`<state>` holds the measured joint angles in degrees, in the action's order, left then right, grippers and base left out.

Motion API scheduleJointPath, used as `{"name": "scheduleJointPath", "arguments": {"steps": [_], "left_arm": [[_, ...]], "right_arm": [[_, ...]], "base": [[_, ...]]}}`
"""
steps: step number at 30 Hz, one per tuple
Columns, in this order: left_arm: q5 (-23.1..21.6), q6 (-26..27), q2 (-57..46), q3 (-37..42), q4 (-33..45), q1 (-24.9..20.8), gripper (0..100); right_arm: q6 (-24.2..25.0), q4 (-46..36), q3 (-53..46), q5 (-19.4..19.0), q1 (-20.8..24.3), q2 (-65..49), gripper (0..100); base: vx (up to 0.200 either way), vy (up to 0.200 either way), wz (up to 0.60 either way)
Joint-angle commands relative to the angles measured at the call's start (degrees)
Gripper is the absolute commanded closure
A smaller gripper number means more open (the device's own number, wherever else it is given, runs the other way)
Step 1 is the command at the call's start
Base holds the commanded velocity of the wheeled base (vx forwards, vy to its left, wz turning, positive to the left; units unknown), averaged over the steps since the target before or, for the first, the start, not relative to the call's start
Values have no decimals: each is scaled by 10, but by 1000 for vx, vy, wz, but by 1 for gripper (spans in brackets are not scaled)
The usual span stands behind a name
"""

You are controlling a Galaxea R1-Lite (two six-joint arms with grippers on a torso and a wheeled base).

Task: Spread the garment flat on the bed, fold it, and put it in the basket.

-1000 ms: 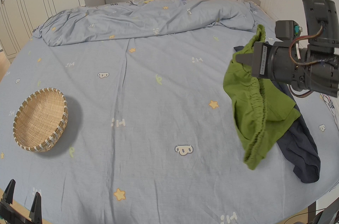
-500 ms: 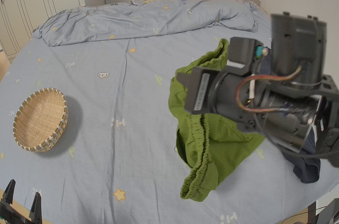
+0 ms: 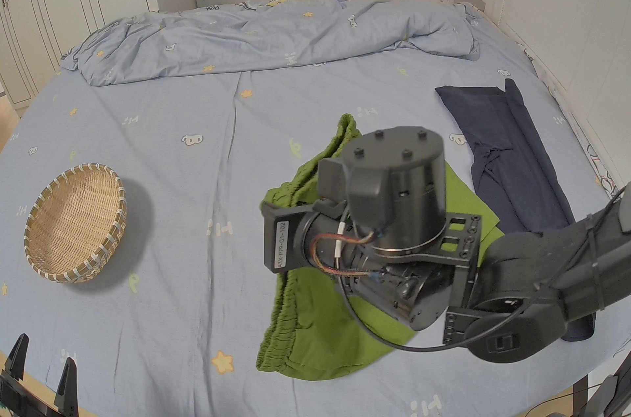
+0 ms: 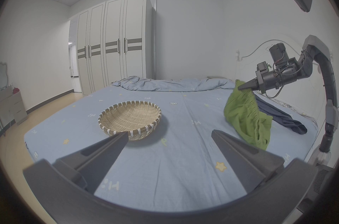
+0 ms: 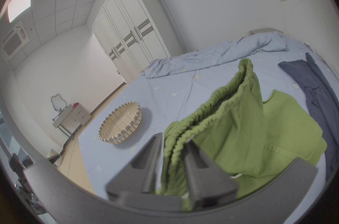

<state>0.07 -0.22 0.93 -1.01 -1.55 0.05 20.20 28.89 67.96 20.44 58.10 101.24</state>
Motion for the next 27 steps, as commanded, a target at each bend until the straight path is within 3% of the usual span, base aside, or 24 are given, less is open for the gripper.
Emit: {"name": "scheduleJointPath", "arguments": {"steps": [1, 4, 10, 16, 17, 19, 21, 25, 27], "left_arm": [[0, 0, -9, 10, 0, 0, 0], [0, 0, -9, 10, 0, 0, 0], [0, 0, -9, 10, 0, 0, 0], [0, 0, -9, 10, 1, 0, 0], [0, 0, -9, 10, 0, 0, 0], [0, 0, -9, 10, 1, 0, 0], [0, 0, -9, 10, 1, 0, 0], [-1, 3, -9, 10, 1, 0, 0], [-2, 13, -9, 10, 1, 0, 0]], "right_arm": [[-7, -12, 13, -19, -1, 41, 0], [-17, -38, 14, -45, 1, 56, 0], [-20, -52, 16, -57, -10, 64, 0], [-4, -52, -24, -59, -84, 4, 0], [0, -53, -48, -59, -119, -25, 0], [3, -52, -70, -60, -142, -47, 0], [9, -52, -122, -84, -190, -92, 0], [22, -52, -177, -121, -232, -136, 0], [27, -52, -225, -158, -267, -172, 0]], "base": [[0, 0, 0], [0, 0, 0], [0, 0, 0], [0, 0, 0], [0, 0, 0], [0, 0, 0], [0, 0, 0], [0, 0, 0], [0, 0, 0]]}}
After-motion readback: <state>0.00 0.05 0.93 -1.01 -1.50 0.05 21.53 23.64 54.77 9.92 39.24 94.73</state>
